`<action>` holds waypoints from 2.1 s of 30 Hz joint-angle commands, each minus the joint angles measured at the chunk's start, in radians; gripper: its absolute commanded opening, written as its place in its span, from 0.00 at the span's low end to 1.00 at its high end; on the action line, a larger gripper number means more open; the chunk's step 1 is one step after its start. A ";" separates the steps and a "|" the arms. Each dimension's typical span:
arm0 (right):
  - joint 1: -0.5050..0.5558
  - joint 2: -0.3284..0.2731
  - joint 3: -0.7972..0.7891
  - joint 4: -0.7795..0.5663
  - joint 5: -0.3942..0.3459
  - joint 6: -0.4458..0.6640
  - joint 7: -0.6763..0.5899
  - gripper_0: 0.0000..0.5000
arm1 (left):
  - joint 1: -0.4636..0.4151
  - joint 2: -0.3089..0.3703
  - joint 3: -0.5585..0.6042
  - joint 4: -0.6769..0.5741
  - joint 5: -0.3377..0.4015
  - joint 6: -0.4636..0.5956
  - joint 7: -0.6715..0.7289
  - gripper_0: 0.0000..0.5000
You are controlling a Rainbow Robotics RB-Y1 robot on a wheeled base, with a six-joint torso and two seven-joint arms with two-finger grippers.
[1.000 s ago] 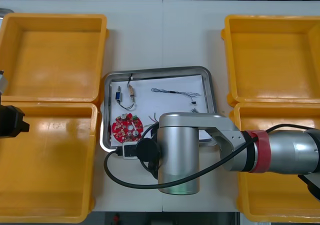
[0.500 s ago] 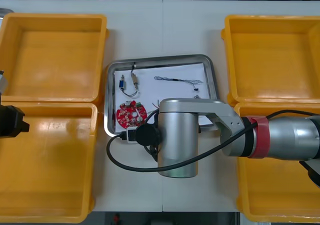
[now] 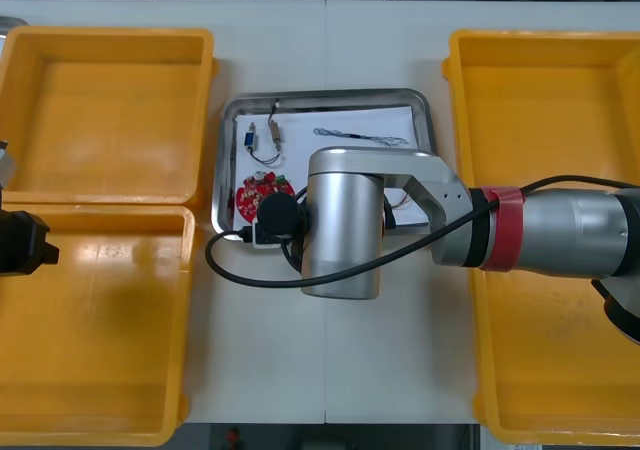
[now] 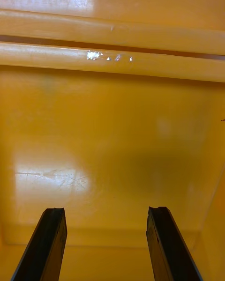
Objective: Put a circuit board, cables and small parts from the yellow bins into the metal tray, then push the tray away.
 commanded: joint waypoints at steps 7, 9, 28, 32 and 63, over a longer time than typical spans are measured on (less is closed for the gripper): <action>-0.146 0.047 -0.030 0.133 -0.102 -0.059 0.051 0.00 | 0.017 0.041 0.028 -0.031 0.008 0.007 -0.101 1.00; -0.163 0.051 -0.030 0.161 -0.126 -0.067 0.057 0.00 | 0.017 0.041 0.028 -0.031 0.008 0.007 -0.101 1.00; -0.261 0.062 -0.030 0.335 -0.160 -0.209 0.114 0.00 | 0.017 0.041 0.028 -0.031 0.008 0.007 -0.101 1.00; -0.275 0.077 -0.030 0.386 -0.160 -0.243 0.124 0.00 | 0.017 0.041 0.028 -0.031 0.008 0.007 -0.101 1.00; -0.293 0.111 -0.030 0.641 -0.128 -0.467 0.301 0.00 | 0.017 0.041 0.028 -0.031 0.008 0.007 -0.101 1.00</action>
